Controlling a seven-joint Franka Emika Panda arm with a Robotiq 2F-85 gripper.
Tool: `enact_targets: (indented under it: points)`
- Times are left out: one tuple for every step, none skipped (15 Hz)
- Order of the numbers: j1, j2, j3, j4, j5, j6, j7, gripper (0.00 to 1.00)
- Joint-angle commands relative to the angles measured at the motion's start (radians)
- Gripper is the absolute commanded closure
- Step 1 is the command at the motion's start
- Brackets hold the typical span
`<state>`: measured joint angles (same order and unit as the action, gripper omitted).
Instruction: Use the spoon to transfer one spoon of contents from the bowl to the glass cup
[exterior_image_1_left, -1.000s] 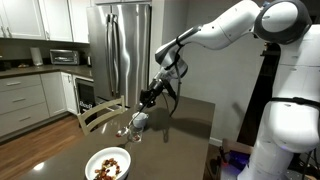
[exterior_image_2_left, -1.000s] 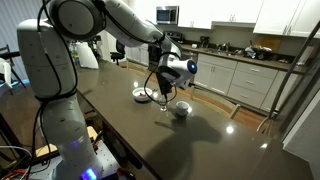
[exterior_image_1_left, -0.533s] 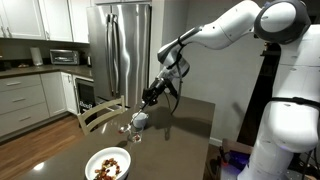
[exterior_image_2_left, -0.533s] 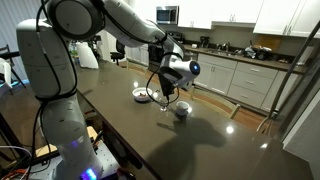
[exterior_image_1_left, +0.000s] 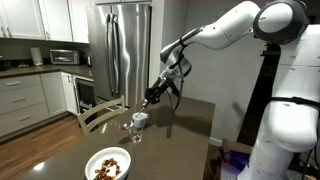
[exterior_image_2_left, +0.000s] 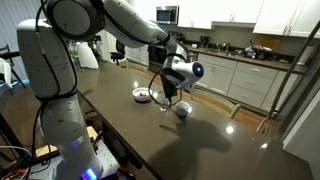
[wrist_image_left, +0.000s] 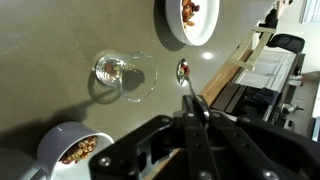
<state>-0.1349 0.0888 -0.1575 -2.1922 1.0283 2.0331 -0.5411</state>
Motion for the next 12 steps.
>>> enact_targets:
  points:
    - [-0.027,0.016,-0.004,0.019,0.002,-0.026,-0.025,0.96]
    - [-0.03,0.019,-0.006,0.021,0.002,-0.026,-0.025,0.96]
    - [-0.032,0.022,-0.008,0.022,0.001,-0.026,-0.025,0.96]
    - [-0.034,0.024,-0.011,0.024,0.0,-0.026,-0.023,0.96]
    - [-0.036,0.025,-0.013,0.023,-0.001,-0.024,-0.023,0.96]
    - [-0.039,0.027,-0.015,0.023,-0.003,-0.022,-0.022,0.96]
    - [-0.042,0.029,-0.017,0.024,-0.003,-0.022,-0.021,0.96]
    - [-0.045,0.029,-0.021,0.024,-0.004,-0.022,-0.021,0.96]
    - [-0.046,0.029,-0.023,0.024,-0.004,-0.022,-0.02,0.96]
    - [-0.049,0.03,-0.027,0.024,-0.005,-0.021,-0.021,0.96]
    - [-0.052,0.031,-0.029,0.025,-0.005,-0.023,-0.02,0.96]
    - [-0.056,0.032,-0.031,0.025,-0.004,-0.023,-0.02,0.96]
